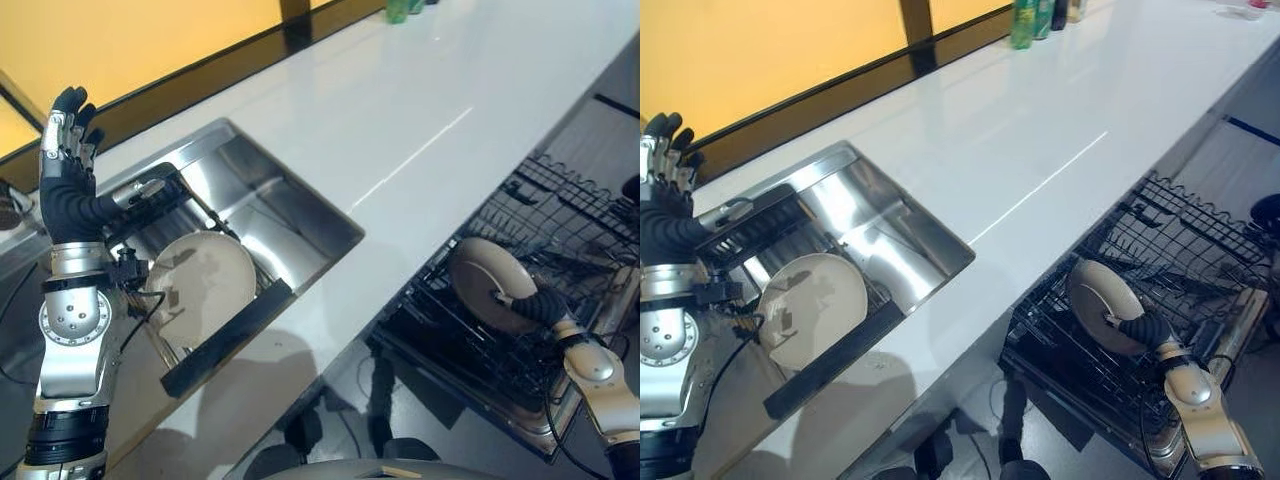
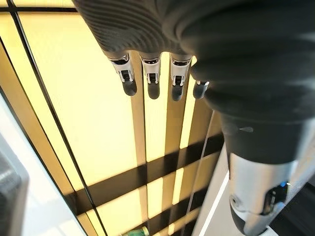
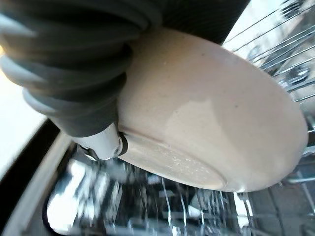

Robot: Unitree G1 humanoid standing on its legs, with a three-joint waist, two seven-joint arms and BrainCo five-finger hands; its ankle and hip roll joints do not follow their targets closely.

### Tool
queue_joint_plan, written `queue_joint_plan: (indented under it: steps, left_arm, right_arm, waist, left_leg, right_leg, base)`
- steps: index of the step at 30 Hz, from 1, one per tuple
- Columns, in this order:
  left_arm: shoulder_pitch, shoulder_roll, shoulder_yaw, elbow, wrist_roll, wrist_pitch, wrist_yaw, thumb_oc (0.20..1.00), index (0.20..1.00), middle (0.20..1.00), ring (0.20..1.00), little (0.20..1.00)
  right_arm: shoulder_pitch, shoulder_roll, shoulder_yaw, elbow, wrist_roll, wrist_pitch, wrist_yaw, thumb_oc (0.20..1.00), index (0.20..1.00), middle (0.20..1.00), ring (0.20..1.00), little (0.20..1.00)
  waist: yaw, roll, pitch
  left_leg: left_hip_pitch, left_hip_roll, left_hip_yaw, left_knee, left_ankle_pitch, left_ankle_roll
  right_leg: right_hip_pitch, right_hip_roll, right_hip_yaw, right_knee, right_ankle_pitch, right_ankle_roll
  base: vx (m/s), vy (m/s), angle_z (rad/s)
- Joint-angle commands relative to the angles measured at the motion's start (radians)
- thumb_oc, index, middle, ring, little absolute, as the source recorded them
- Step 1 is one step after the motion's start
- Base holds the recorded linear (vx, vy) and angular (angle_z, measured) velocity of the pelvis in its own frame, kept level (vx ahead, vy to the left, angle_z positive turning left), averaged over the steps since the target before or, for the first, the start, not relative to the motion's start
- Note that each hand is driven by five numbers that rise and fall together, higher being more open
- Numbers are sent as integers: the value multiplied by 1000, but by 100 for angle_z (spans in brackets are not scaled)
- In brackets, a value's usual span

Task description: Pick up plates and place into dishwasher.

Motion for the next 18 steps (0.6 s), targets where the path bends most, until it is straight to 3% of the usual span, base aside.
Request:
queue_joint_plan:
  steps: [1,10,18]
  left_arm:
    - [-82,64,-29,51,7,-27,30,1000,1000,1000,1000,1000]
    - [-125,112,-52,71,21,-35,61,1000,1000,1000,1000,1000]
    - [-220,134,-105,98,40,-60,107,1000,1000,1000,1000,1000]
  right_arm:
    - [-82,-110,6,30,-25,-9,27,200,200,200,200,200]
    - [-104,-159,74,92,-47,4,75,200,200,200,200,200]
    - [-198,-133,193,214,5,19,140,200,200,200,200,200]
  waist:
    - [10,0,-28]
    - [19,-2,8]
    - [21,32,85]
  left_leg:
    - [-54,45,-50,70,-38,-29]
    - [-92,51,-63,87,-27,-34]
    - [-152,41,-76,102,-16,-35]
  right_leg:
    - [-115,3,-50,105,6,28]
    - [-137,8,-53,117,4,24]
    - [-188,0,-50,136,4,18]
  base:
    - [-32,-81,5]
    - [-64,-71,5]
    - [-125,-22,0]
